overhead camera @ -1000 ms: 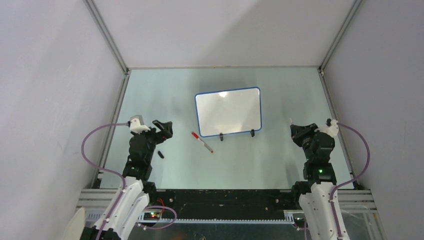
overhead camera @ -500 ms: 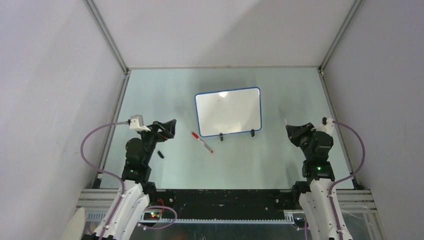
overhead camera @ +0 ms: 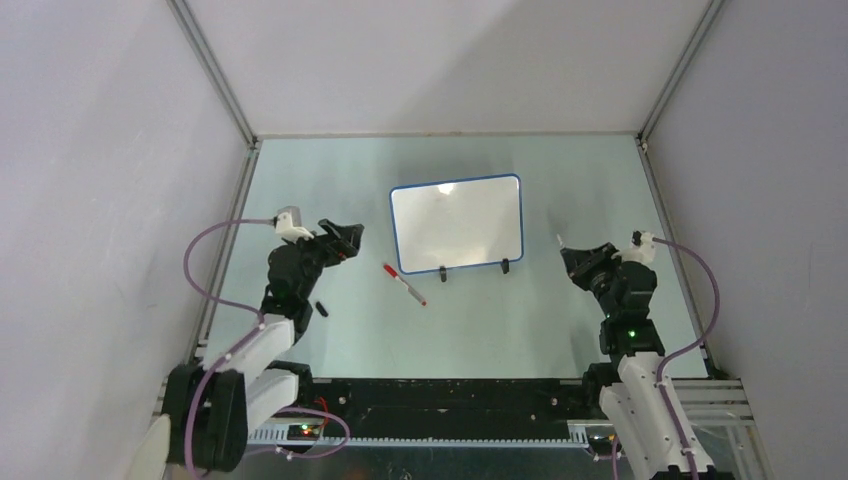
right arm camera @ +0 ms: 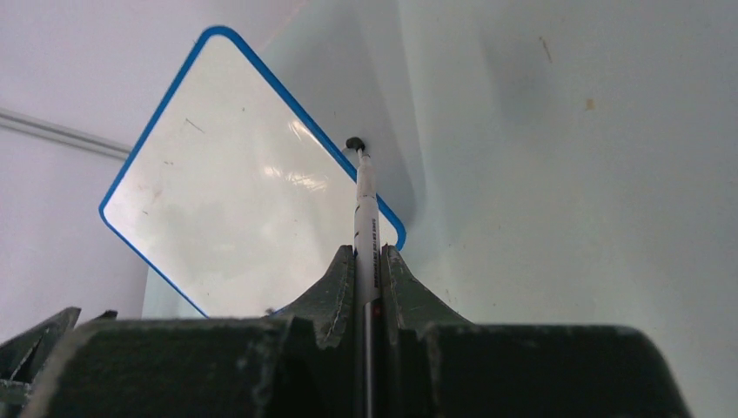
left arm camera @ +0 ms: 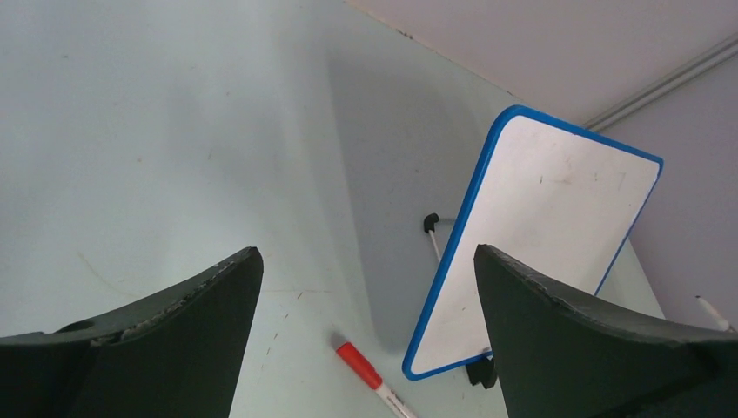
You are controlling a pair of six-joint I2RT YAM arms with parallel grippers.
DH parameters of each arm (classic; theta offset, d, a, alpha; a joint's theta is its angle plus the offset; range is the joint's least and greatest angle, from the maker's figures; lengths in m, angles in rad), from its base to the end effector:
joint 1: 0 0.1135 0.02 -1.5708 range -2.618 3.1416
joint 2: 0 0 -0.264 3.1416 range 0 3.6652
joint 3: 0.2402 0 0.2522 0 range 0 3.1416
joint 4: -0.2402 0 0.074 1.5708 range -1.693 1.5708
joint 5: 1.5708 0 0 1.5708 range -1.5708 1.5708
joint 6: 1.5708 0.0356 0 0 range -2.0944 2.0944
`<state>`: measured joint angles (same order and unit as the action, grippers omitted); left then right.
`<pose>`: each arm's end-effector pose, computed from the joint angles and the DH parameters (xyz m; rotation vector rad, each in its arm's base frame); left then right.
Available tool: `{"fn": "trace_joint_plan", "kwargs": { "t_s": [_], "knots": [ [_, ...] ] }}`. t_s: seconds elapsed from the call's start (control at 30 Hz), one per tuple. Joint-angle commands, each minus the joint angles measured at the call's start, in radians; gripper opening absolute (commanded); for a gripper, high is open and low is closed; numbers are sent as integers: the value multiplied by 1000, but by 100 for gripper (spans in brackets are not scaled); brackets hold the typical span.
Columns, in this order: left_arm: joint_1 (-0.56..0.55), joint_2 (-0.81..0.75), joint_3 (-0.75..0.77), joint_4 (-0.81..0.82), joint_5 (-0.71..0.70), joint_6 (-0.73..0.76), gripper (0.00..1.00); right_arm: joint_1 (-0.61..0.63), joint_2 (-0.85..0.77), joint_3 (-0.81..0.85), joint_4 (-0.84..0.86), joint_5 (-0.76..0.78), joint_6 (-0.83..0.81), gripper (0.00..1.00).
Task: Write a sentence on the whiteboard
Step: Hold the whiteboard on the whiteboard stand.
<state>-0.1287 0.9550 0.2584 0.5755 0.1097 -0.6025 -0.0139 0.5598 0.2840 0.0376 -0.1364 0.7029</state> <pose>0.2003 -0.0299 0.2046 -0.3243 1.7017 -0.6366 0.1546 0.0027 0.2189 0.5550 1.7643 0.6091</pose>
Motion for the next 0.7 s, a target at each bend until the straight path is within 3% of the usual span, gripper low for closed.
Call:
{"fn": "trace_joint_plan", "kwargs": {
  "t_s": [0.0, 0.13, 0.37, 0.47, 0.67],
  "knots": [
    [-3, 127, 31, 329, 67, 13, 97, 54, 31, 4, 80, 27, -11, 0],
    [-2, 206, 4, 478, 92, 15, 96, 97, 32, 5, 86, 52, -21, 0],
    [-15, 207, 50, 398, 53, 46, 96, 164, 58, 21, 100, 63, -44, 0],
    [-15, 193, 100, 300, -43, 16, 96, 176, 45, 22, 91, 80, -48, 0],
    [-14, 229, 192, 297, -102, 42, 97, 199, 22, 16, 82, 119, -49, 0]
  ]
}}
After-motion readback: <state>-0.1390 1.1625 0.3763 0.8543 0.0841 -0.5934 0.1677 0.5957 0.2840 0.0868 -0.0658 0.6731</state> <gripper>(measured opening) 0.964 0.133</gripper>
